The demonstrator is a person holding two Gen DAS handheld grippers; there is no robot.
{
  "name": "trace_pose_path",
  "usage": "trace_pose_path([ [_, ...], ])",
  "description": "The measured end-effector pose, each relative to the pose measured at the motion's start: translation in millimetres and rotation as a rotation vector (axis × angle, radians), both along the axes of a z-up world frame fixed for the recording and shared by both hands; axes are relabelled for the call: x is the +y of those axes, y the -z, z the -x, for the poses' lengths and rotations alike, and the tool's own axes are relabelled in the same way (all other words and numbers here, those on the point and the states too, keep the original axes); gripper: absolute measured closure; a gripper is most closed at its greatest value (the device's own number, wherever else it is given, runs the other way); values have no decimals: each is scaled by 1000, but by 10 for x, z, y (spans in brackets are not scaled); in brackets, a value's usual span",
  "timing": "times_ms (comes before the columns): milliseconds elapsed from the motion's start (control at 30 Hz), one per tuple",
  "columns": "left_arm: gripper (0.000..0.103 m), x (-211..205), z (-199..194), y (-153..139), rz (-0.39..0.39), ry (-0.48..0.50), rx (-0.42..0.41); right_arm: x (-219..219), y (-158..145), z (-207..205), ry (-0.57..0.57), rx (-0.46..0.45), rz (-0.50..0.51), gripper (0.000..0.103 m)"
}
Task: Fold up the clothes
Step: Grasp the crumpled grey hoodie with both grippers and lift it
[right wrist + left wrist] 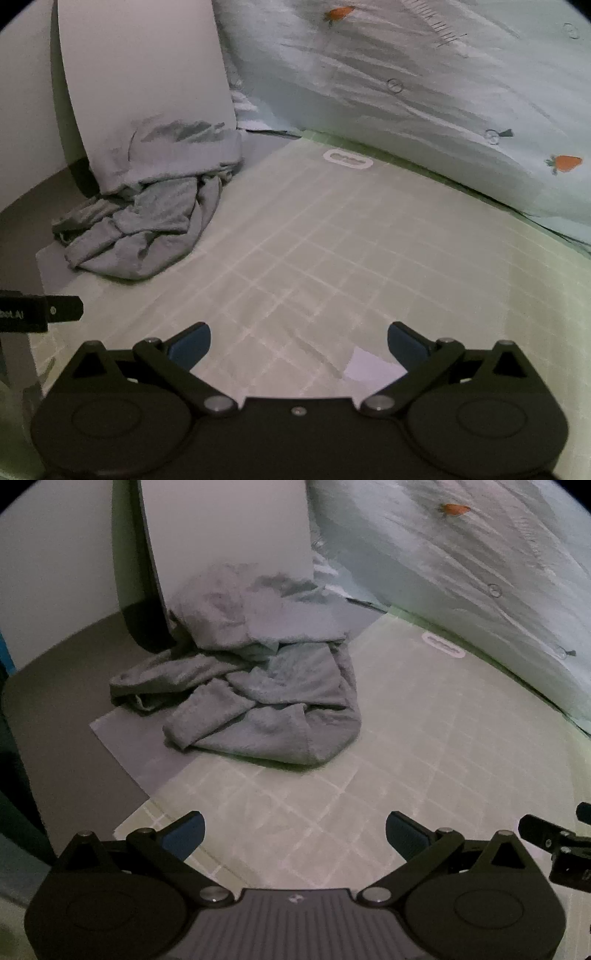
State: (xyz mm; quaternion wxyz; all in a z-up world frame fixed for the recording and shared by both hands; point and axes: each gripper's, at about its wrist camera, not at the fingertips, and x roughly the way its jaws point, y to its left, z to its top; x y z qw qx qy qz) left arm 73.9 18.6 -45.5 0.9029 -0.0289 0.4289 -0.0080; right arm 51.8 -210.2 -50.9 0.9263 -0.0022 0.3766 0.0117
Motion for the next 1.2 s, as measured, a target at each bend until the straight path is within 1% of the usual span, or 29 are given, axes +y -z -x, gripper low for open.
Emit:
trace_pose_path([
  [200, 0, 202, -360, 161, 59, -60, 54, 107, 127, -530, -40, 44, 16, 0],
  [300, 0, 328, -571, 252, 87, -94, 86, 158, 182, -853, -65, 63, -6, 0],
  [367, 2, 408, -720, 301, 104, -115, 96, 209, 222, -1099, -83, 76, -30, 2],
  [433, 3, 502, -888, 336, 104, -147, 90, 272, 263, -1367, -107, 86, -60, 7],
  [467, 6, 546, -974, 350, 104, -162, 84, 314, 286, -1517, -124, 91, -79, 8],
  [533, 8, 638, -1147, 375, 107, -193, 75, 401, 316, -1778, -157, 91, -113, 12],
  [567, 9, 687, -1235, 387, 109, -209, 72, 453, 328, -1913, -174, 88, -131, 13],
  [667, 9, 873, -1506, 419, 129, -279, 56, 612, 357, -2301, -207, 77, -182, 14],
  [767, 9, 1049, -1726, 445, 151, -346, 31, 775, 421, -2659, -221, 76, -219, 16],
  [867, 10, 1189, -1943, 512, 188, -389, 32, 907, 542, -2941, -221, 106, -258, 19],
  [967, 17, 1256, -2111, 597, 232, -413, 33, 975, 674, -3122, -203, 137, -327, 20],
  [1000, 21, 1264, -2150, 622, 246, -422, 33, 977, 690, -3135, -205, 123, -357, 26],
  [1033, 23, 1259, -2158, 627, 249, -428, 20, 986, 703, -3148, -219, 124, -383, 42],
  [1100, 47, 1233, -2169, 625, 268, -415, 0, 1028, 699, -3138, -245, 126, -381, 58],
  [1133, 52, 1210, -2174, 611, 275, -403, -4, 1058, 680, -3112, -263, 116, -366, 67],
  [1167, 65, 1185, -2176, 596, 280, -392, -8, 1064, 646, -3065, -276, 100, -348, 76],
  [1200, 73, 1156, -2159, 571, 273, -384, -13, 1064, 607, -3012, -287, 83, -330, 80],
])
